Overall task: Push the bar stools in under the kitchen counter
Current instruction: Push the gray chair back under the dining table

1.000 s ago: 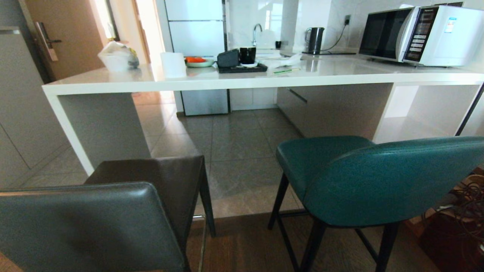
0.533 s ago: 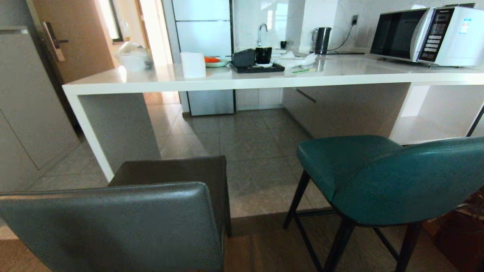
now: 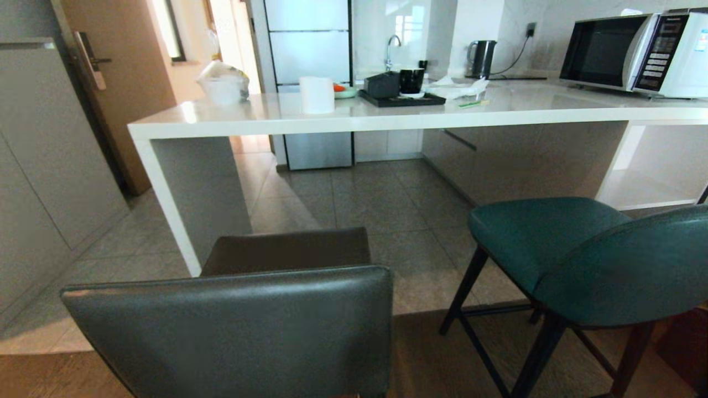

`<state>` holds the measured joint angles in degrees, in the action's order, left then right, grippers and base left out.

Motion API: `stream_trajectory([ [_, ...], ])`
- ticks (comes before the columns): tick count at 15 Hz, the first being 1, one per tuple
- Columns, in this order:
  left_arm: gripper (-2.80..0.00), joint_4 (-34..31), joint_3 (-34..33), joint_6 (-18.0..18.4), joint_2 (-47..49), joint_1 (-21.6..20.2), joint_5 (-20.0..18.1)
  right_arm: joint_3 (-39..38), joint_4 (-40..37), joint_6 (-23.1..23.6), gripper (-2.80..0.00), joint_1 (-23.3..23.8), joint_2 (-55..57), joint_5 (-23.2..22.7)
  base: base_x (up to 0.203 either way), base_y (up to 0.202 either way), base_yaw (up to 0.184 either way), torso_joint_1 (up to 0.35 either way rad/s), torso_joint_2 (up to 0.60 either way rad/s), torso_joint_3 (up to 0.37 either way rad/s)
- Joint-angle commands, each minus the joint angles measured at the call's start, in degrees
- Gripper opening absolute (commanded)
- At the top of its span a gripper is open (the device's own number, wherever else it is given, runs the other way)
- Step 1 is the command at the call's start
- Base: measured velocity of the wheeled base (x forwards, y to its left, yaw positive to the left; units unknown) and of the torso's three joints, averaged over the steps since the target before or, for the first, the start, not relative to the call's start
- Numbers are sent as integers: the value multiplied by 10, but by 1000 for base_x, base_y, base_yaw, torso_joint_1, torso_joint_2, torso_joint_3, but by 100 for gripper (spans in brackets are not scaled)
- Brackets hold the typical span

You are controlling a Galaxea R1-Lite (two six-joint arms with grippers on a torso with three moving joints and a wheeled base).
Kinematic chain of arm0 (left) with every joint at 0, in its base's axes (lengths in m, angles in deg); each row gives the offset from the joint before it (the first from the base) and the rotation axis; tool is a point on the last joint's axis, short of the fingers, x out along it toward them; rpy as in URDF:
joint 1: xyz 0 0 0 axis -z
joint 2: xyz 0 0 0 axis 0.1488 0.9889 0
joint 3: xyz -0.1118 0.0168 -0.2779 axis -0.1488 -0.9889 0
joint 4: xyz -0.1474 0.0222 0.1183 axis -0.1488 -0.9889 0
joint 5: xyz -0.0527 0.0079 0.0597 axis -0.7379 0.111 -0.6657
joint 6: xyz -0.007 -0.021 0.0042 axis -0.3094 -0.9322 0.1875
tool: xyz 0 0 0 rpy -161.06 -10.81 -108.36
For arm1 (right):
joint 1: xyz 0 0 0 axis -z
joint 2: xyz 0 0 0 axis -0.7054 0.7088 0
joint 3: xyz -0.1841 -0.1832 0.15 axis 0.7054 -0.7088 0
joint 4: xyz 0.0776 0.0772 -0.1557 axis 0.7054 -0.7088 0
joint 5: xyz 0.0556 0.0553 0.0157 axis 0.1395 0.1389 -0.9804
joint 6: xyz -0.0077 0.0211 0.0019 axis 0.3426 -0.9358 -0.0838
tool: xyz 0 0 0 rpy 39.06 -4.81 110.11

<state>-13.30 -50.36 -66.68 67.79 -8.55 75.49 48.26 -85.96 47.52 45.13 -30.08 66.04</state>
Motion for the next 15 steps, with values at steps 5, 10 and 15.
stream_trajectory([
  [5, -280, 0, -2, 0, 1, 0, 0, -14, 0, -1, -280, 0, 0, 0, 0, 199, -2, 3, 2, 1],
  [10, -280, 0, -2, 0, 1, 0, 0, -14, 0, 14, -280, 0, 0, 0, 0, 190, -2, 5, 4, 4],
  [15, -280, 0, -2, 1, 1, -1, 0, -14, 0, 11, -280, 0, 1, -2, 0, 21, 0, 1, 1, 0],
])
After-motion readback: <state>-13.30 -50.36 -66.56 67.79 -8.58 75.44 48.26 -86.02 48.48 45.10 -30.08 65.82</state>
